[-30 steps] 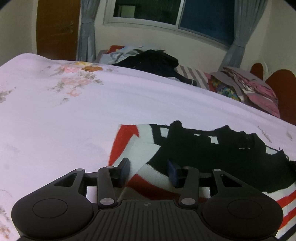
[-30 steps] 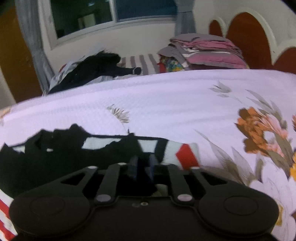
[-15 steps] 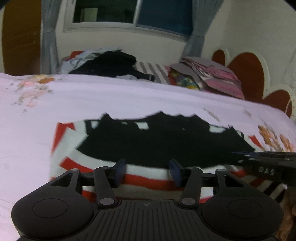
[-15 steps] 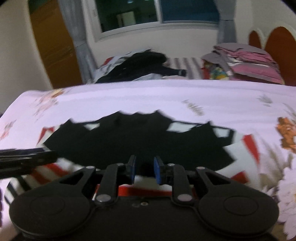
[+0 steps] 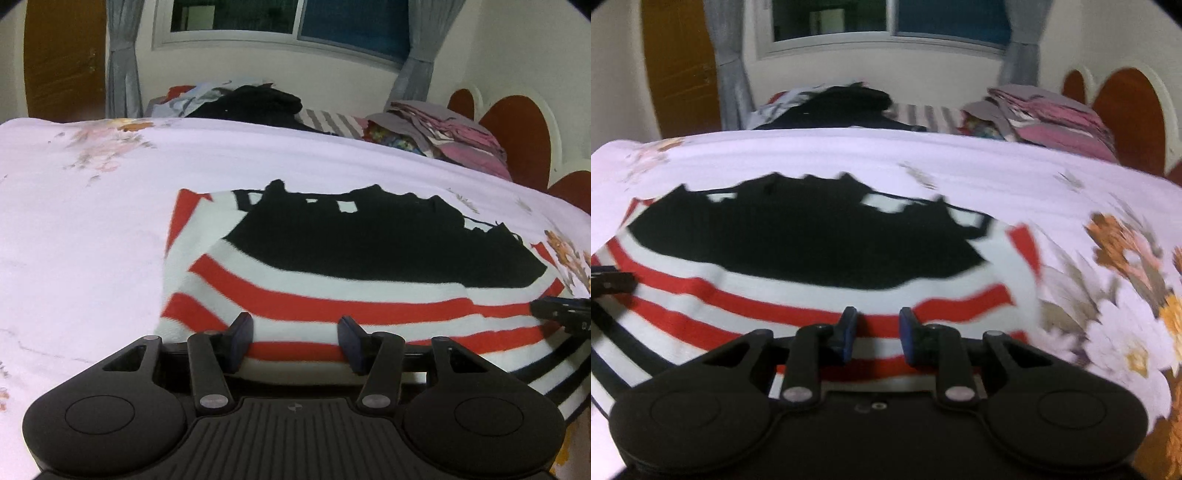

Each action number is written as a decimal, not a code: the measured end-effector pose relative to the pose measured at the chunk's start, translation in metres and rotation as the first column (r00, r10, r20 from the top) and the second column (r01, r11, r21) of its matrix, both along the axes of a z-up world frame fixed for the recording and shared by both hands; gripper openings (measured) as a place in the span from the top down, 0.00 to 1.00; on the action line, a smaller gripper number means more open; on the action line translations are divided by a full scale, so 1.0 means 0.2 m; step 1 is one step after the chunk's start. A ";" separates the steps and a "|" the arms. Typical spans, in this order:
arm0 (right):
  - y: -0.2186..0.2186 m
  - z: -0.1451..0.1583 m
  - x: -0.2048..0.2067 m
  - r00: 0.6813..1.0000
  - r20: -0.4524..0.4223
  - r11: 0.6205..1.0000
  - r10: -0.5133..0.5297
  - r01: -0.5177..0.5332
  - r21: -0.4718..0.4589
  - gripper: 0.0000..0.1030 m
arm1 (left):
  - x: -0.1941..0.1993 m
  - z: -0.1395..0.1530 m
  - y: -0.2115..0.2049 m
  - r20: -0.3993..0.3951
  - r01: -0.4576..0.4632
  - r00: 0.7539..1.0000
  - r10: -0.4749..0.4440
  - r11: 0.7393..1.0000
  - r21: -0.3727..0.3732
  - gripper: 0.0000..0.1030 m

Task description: Fold small clothes

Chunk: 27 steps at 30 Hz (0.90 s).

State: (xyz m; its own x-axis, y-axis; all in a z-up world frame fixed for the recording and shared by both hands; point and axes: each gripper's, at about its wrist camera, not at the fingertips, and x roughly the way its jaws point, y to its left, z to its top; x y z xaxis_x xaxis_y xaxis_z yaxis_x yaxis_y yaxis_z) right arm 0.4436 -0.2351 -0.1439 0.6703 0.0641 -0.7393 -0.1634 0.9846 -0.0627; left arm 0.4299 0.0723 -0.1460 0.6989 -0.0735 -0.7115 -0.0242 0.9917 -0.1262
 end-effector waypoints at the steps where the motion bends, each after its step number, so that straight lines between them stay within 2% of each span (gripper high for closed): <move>1: -0.02 0.00 0.00 1.000 0.001 1.000 -0.007 0.007 0.003 0.78 | 0.00 0.00 0.00 -0.001 -0.001 1.000 0.001 1.000 0.003 0.49; 4: -0.02 0.01 -0.01 0.999 -0.012 0.999 -0.032 0.032 0.026 0.76 | -0.01 0.01 -0.01 -0.011 -0.026 1.000 0.026 1.000 -0.004 0.49; 7: 0.01 0.04 -0.05 1.000 -0.006 0.998 -0.016 0.016 0.062 0.71 | -0.02 0.04 -0.04 -0.018 -0.048 0.999 0.048 0.999 0.002 0.49; 10: 0.06 0.08 -0.09 1.000 0.002 0.994 -0.003 0.003 0.111 0.70 | -0.03 0.07 -0.08 -0.027 -0.039 0.999 0.039 0.999 -0.017 0.47; 15: 0.20 0.13 -0.15 0.999 0.012 0.985 0.050 -0.051 0.163 0.66 | -0.07 0.11 -0.16 -0.014 -0.010 1.000 0.010 1.000 -0.029 0.36; 21: 0.32 0.12 -0.18 0.996 0.006 0.982 0.093 -0.093 0.165 0.66 | -0.09 0.08 -0.23 -0.034 0.024 0.999 -0.024 1.000 0.005 0.35; 27: 0.26 0.06 -0.21 0.999 -0.031 0.992 0.042 -0.038 0.122 0.66 | -0.12 0.04 -0.19 -0.032 0.026 0.999 -0.025 0.999 0.025 0.31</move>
State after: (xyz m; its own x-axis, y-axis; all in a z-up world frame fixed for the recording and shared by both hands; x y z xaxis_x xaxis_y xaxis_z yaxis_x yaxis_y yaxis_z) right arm 0.4020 -0.1835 -0.1318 0.6408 0.1808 -0.7461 -0.2024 0.9773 0.0629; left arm 0.4051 0.0345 -0.1379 0.6741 -0.0728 -0.7351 -0.0023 0.9949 -0.1006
